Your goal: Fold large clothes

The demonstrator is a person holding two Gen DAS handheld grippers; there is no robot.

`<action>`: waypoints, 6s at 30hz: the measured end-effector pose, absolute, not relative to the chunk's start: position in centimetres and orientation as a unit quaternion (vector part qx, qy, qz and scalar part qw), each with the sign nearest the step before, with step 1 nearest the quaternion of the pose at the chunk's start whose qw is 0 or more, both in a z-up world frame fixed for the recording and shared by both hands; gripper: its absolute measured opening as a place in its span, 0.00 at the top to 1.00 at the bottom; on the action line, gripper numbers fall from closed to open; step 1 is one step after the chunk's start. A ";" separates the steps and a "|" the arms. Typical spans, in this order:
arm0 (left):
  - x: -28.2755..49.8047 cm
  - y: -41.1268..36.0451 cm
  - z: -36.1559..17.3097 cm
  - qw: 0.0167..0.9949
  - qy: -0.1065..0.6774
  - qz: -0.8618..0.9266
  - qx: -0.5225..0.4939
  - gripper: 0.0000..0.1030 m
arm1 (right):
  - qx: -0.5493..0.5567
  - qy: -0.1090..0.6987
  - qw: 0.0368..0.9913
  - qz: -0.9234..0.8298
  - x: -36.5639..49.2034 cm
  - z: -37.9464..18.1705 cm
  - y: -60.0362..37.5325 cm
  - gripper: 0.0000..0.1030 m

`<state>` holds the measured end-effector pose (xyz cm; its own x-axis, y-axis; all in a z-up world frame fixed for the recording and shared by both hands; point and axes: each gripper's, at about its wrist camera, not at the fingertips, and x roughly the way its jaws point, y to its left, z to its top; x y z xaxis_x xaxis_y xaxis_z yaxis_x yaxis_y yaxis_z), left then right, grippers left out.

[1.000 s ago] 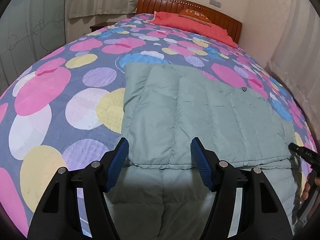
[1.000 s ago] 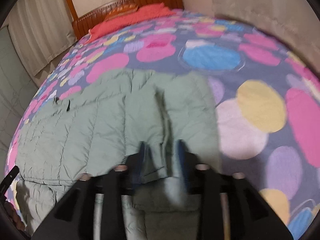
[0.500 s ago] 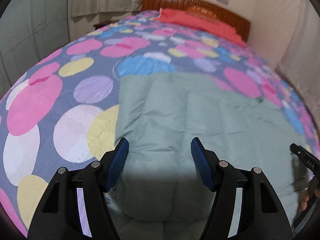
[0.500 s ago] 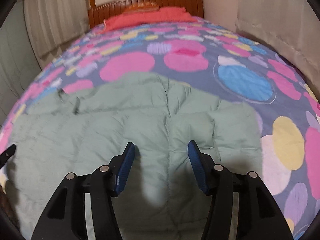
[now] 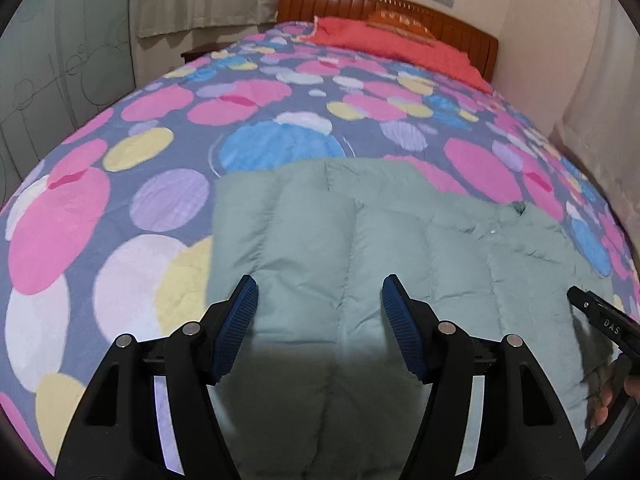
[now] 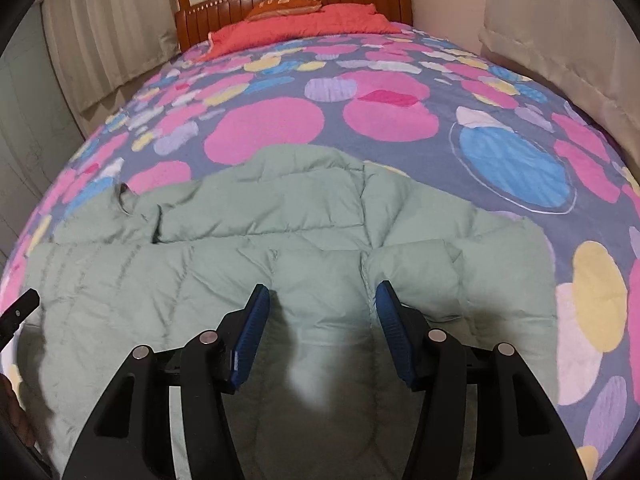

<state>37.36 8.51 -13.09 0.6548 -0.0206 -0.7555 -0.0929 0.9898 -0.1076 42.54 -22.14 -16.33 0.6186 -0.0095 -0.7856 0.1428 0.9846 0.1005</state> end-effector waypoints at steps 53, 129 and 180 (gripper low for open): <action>26.6 12.7 -12.2 0.902 0.414 0.009 -0.117 0.16 | 0.074 0.397 0.911 -0.080 30.2 -13.7 -24.3 0.35; 4.8 16.6 -11.7 0.849 0.379 -0.092 -0.356 0.96 | 0.318 0.412 0.851 0.067 6.4 -16.3 -28.9 0.89; 45.5 10.9 -11.8 0.898 0.420 -0.002 -0.130 0.94 | 0.349 0.407 0.843 0.033 46.1 -16.3 -32.9 0.86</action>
